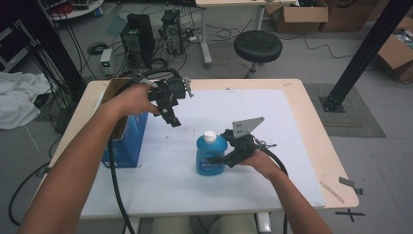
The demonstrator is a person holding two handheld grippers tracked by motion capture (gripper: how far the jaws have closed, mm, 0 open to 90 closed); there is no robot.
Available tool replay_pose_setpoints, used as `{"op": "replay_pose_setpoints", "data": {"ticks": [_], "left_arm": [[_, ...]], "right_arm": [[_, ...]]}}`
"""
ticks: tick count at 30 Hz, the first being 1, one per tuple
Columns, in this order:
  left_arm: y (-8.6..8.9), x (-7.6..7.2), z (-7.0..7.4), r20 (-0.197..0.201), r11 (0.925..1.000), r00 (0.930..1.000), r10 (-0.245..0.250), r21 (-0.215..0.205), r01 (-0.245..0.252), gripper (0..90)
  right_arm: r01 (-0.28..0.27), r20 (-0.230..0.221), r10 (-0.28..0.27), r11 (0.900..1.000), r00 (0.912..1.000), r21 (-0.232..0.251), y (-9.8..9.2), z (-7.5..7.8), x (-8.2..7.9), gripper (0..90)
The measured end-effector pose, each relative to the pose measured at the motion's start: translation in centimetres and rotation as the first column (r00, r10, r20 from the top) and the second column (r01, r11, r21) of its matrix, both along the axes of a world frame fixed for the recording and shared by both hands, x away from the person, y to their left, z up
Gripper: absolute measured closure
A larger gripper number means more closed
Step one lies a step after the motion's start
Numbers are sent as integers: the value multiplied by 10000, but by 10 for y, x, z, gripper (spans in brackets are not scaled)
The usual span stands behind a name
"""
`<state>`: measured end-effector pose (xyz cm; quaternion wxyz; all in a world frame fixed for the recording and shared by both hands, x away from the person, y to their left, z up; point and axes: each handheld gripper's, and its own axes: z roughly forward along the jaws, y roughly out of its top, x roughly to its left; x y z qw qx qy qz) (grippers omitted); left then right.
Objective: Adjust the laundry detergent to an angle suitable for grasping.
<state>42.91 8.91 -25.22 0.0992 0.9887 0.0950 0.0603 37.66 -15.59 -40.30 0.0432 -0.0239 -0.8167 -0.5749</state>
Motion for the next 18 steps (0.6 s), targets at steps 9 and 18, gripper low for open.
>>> {"op": "replay_pose_setpoints", "data": {"ticks": [9, 18], "left_arm": [[0, 0, 0, -8, 10000, 10000, -1, 16, 1, 214], [-1, 0, 0, -5, 10000, 10000, -6, 16, 6, 214]], "right_arm": [[209, 37, -209, 9998, 9998, 33, -8, 7, -1, 227], [376, 64, -375, 9992, 9993, -136, -16, 10, -1, 193]]}}
